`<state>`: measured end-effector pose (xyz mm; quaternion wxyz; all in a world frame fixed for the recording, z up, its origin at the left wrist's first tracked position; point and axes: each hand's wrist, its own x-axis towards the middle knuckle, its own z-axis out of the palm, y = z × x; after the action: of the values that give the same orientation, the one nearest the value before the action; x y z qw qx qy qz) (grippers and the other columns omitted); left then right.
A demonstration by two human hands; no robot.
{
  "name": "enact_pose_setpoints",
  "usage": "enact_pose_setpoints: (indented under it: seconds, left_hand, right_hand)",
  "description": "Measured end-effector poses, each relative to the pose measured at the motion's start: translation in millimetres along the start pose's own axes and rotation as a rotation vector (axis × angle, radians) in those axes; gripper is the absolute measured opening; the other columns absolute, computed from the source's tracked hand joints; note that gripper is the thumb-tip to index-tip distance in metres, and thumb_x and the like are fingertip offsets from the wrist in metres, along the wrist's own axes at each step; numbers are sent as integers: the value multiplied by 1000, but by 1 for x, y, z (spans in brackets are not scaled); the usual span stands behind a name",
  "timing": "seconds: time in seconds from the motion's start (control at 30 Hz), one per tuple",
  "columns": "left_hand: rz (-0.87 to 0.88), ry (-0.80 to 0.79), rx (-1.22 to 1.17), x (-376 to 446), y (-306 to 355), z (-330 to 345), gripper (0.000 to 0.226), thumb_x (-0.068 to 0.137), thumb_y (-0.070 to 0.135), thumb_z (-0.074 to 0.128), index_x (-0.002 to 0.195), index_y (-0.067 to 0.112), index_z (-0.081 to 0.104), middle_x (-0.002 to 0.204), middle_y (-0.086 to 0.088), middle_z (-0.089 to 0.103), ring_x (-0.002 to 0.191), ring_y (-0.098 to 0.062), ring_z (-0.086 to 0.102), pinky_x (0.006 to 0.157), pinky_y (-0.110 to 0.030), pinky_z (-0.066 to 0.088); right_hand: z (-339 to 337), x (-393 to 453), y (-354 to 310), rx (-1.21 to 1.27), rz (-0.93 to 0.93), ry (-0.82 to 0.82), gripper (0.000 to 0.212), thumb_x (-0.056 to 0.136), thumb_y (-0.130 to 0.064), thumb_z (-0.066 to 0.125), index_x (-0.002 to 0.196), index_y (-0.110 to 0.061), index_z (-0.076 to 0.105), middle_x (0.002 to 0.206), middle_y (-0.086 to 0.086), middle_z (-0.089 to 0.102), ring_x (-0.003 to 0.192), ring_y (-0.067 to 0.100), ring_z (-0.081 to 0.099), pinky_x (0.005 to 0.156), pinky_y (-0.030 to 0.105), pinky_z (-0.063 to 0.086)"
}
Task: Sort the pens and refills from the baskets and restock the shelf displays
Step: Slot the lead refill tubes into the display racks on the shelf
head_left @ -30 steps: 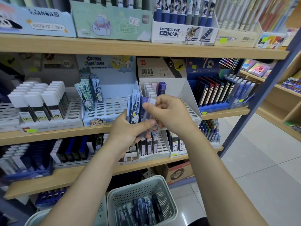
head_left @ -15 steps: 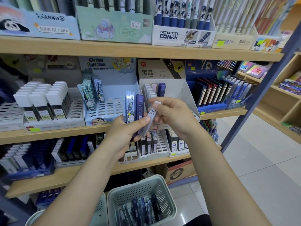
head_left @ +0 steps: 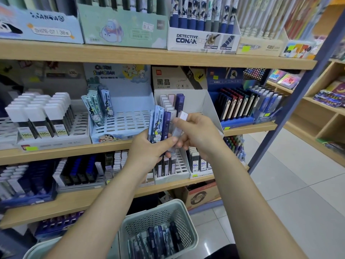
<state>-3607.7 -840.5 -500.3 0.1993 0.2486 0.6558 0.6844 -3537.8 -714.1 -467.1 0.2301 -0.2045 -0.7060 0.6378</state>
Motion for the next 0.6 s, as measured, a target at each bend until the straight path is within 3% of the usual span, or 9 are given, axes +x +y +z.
enact_pose_setpoints:
  seconds: [0.13,0.23,0.47,0.6]
  left_hand:
    - [-61,40,2,4,1,-4,11,91,24,74,94,17,66,72,-1,73,53,-9,62,45,-16,44]
    - [-77,80,-34,9,0,-9,8,95,19,68,98,12,68,79,-5,76,55,-13,64,54,-25,46]
    - [-101,70,0,8,-5,-10,7,96,11,64,102,12,67,74,-2,75,53,-11,63,55,-28,41]
    - [-95,59,11,10,-7,-10,16,94,8,63,110,8,61,79,-7,76,56,-14,65,54,-30,42]
  right_hand:
    - [-8,3,-2,25,-55,85,12,100,-17,57,99,-6,60,72,13,66,50,19,57,48,26,46]
    - [-11,7,0,35,-109,164,16,102,-19,54,103,-5,60,84,18,68,55,21,60,52,29,49]
    - [-2,11,13,-95,-154,200,12,102,-20,54,103,-10,59,85,14,69,59,20,68,59,32,57]
    - [0,11,16,-183,-195,208,9,102,-23,55,98,-15,58,75,7,69,59,18,68,63,35,59]
